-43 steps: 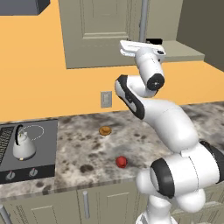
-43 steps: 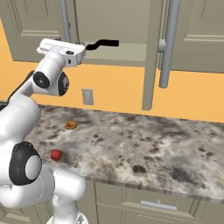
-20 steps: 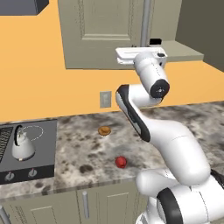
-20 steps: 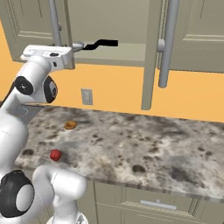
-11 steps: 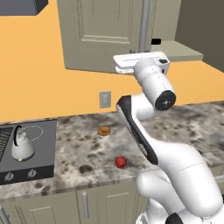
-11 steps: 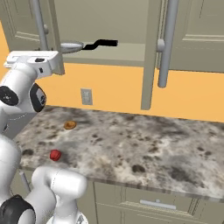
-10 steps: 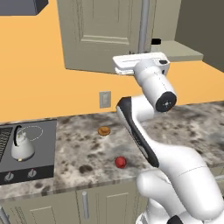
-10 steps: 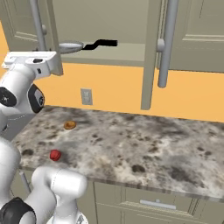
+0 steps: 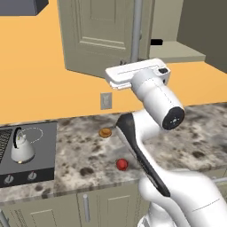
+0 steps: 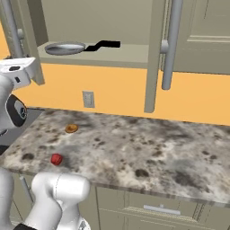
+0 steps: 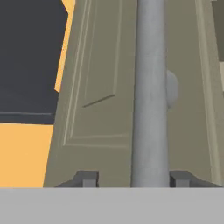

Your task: Pick the pan from the cabinet and place it on the stove. Then turn on the stove burner for the pan.

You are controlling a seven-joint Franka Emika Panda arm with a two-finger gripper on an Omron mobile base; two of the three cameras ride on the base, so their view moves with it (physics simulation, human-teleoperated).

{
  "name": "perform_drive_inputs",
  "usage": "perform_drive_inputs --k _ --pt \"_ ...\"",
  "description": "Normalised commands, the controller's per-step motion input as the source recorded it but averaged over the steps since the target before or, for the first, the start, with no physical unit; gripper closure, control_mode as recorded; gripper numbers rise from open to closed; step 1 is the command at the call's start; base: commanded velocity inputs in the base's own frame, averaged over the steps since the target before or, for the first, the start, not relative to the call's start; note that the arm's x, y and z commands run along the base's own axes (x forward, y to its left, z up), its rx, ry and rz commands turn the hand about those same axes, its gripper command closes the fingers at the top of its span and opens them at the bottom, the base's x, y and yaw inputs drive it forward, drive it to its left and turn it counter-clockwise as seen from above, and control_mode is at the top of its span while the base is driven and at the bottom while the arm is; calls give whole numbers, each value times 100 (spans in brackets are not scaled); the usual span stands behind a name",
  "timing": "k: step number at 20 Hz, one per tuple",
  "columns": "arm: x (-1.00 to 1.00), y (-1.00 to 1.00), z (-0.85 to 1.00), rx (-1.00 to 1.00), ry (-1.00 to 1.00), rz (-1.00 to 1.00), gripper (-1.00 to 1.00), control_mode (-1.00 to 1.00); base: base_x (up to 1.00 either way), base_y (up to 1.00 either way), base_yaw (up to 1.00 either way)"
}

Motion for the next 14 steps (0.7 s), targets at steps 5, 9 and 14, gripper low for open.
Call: perform_drive_inputs --k 5,9,14 --pt "-71 12 0 1 -2 2 -100 -100 0 0 0" --pt "-89 -18 5 8 -7 0 -100 -100 0 0 0" --pt "-68 -47 16 13 -3 0 -100 -100 0 0 0"
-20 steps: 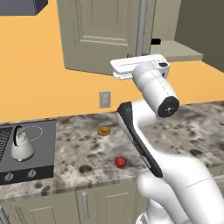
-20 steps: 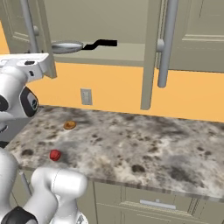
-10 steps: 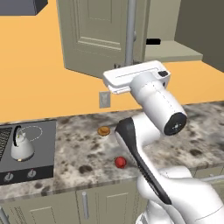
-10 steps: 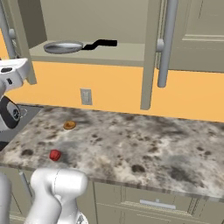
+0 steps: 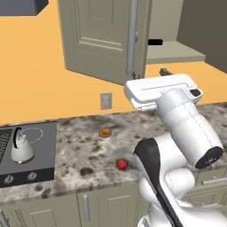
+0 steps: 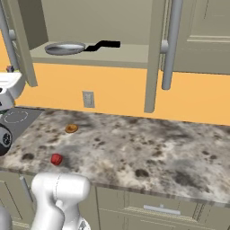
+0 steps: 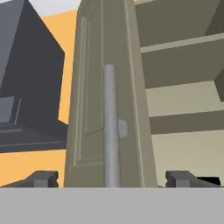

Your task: Pick the pan from the cabinet and place it on the stove. Then turn on the stove burner for the pan.

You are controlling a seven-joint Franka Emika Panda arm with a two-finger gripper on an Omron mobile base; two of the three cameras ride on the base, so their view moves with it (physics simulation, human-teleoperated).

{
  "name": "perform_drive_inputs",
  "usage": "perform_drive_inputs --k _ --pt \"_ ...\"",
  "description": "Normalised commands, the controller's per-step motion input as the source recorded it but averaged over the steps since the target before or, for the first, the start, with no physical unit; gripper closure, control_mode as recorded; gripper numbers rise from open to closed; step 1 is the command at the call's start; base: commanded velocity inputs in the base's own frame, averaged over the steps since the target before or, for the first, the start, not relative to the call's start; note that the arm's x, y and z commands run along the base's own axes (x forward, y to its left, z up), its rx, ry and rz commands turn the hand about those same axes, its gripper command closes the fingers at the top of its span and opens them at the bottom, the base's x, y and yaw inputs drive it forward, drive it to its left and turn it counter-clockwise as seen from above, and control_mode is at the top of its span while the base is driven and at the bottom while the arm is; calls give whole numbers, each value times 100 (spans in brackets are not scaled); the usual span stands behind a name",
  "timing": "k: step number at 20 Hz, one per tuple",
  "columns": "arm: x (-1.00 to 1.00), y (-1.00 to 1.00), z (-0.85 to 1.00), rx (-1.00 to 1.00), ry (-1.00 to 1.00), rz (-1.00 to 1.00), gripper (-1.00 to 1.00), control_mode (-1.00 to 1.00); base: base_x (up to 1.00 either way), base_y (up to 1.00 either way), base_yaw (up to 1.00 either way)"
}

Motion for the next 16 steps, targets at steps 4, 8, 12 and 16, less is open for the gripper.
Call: perform_drive_inputs --k 4,8,12,16 --pt "-29 -81 8 13 0 0 -100 -100 0 0 0" --pt "-8 -85 5 15 6 2 -100 -100 0 0 0" --pt "0 -78 0 16 14 8 -100 -100 0 0 0" --pt "27 -43 0 19 23 23 -100 -100 0 0 0"
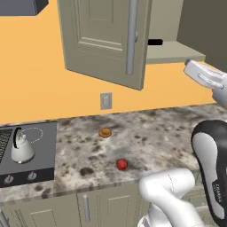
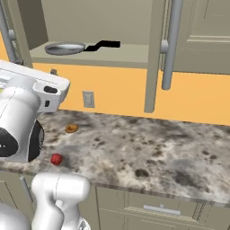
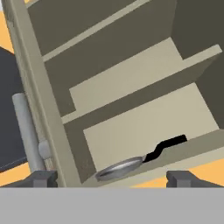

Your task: Pick the pan from the cabinet and place it on the stove. Then turn on the stove burner for the pan.

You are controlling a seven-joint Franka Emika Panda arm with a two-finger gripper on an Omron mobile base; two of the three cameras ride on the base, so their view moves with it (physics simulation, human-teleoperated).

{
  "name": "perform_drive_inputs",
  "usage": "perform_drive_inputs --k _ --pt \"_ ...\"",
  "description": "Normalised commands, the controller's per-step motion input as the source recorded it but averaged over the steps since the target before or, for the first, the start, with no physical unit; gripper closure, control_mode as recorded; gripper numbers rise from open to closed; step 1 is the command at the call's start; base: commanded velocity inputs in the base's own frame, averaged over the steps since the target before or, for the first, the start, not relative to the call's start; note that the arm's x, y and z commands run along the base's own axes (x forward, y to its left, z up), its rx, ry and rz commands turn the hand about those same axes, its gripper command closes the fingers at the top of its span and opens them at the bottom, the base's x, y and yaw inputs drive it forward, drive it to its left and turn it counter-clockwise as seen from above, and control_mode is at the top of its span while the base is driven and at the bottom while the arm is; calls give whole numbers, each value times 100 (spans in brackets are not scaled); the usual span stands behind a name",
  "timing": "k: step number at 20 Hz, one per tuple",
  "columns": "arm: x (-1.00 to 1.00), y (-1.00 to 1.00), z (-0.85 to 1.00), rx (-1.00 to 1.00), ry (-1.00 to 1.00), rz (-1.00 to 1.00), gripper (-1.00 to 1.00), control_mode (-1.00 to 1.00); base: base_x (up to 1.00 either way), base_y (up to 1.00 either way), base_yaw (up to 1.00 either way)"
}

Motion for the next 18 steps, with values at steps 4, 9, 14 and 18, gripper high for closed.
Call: perform_drive_inputs --k 4,9,14,18 --pt "45 -15 0 23 26 33 -100 -100 0 0 0" --pt "37 -2 -6 20 25 33 -100 -100 0 0 0" --pt "27 8 -24 16 15 25 -100 -100 0 0 0" --pt "55 15 -13 18 21 23 -100 -100 0 0 0"
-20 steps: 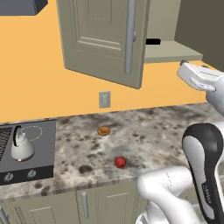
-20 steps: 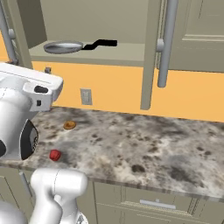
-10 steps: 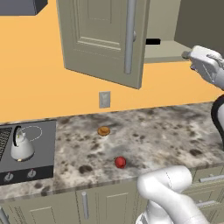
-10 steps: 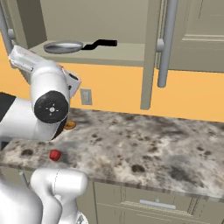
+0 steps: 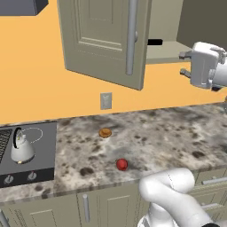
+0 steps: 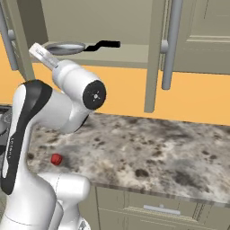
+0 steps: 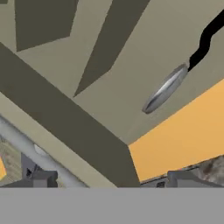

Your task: Pick the pan from the cabinet and place it on the stove. Then turn on the stove burner for the pan.

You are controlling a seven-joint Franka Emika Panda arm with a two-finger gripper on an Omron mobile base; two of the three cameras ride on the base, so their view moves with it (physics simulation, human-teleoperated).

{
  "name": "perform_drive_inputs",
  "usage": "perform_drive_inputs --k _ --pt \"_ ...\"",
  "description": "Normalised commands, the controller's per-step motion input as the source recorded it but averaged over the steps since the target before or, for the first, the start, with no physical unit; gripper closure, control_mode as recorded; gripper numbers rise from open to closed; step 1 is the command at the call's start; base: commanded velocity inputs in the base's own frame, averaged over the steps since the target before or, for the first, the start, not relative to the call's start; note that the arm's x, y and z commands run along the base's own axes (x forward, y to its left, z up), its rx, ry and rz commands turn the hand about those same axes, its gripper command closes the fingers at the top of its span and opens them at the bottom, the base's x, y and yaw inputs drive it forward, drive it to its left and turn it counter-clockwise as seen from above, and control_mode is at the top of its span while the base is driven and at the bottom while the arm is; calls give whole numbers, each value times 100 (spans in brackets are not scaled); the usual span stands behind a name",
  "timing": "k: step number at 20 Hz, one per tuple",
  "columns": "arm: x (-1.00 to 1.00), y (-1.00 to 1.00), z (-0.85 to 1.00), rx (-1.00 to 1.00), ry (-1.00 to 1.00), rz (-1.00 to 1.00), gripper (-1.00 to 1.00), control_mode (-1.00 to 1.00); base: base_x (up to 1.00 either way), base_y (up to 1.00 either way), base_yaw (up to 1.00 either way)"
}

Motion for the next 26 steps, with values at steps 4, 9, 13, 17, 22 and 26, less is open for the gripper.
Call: perform_drive_inputs --k 4,9,13,17,22,26 --pt "61 22 -11 17 23 22 -100 -100 0 0 0" --pt "59 25 -16 14 23 21 -100 -100 0 0 0" --pt "53 26 -16 12 22 21 -100 -100 0 0 0" --pt "33 42 -15 11 19 19 -100 -100 0 0 0" --pt "13 61 -14 8 17 18 -100 -100 0 0 0" --pt "0 75 -9 3 15 17 -100 -100 0 0 0"
